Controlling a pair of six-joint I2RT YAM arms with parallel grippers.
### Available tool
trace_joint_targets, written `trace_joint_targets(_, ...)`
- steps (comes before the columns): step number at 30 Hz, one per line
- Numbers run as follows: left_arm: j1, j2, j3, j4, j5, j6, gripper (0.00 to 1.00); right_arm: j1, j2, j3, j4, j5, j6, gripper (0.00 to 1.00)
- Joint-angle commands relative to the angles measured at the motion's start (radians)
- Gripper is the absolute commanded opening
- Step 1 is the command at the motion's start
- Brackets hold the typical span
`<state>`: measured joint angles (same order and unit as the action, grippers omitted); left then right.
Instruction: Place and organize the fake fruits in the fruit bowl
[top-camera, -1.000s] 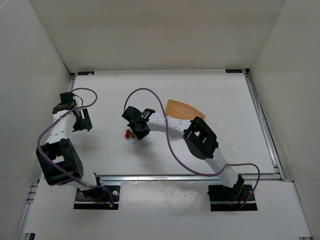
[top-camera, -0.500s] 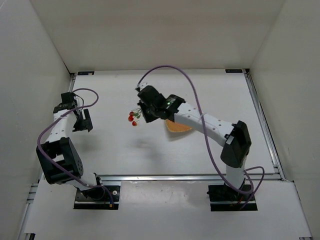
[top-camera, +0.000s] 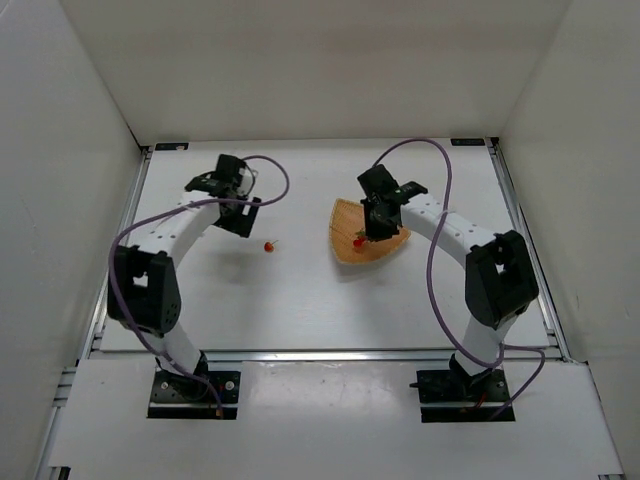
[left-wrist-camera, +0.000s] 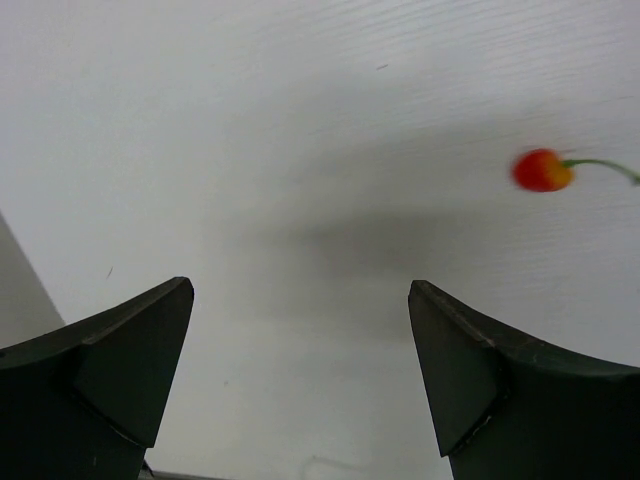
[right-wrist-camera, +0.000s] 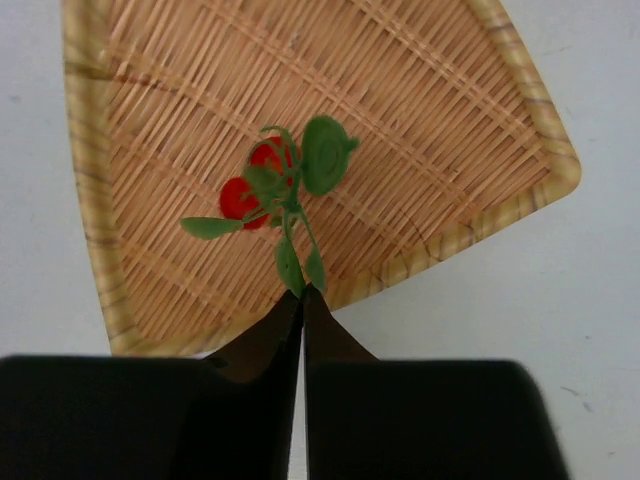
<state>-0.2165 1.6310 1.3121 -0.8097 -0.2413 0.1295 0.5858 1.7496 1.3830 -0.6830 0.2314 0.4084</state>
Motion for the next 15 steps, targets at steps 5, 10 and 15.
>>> trace_joint_targets(5,-0.227,0.208,0.160,-0.005,-0.058,0.067,1.00,-0.066,0.015,0.016,0.017,-0.075,0.018,0.78)
trace_joint_targets(10,-0.274,0.288,0.182,-0.014,-0.035,0.085,0.97,-0.086,-0.094,-0.027,0.017,-0.075,0.018,0.83)
trace_joint_targets(15,-0.274,0.342,0.182,-0.034,0.023,0.085,0.88,-0.106,-0.162,-0.064,0.017,-0.066,0.027,0.83)
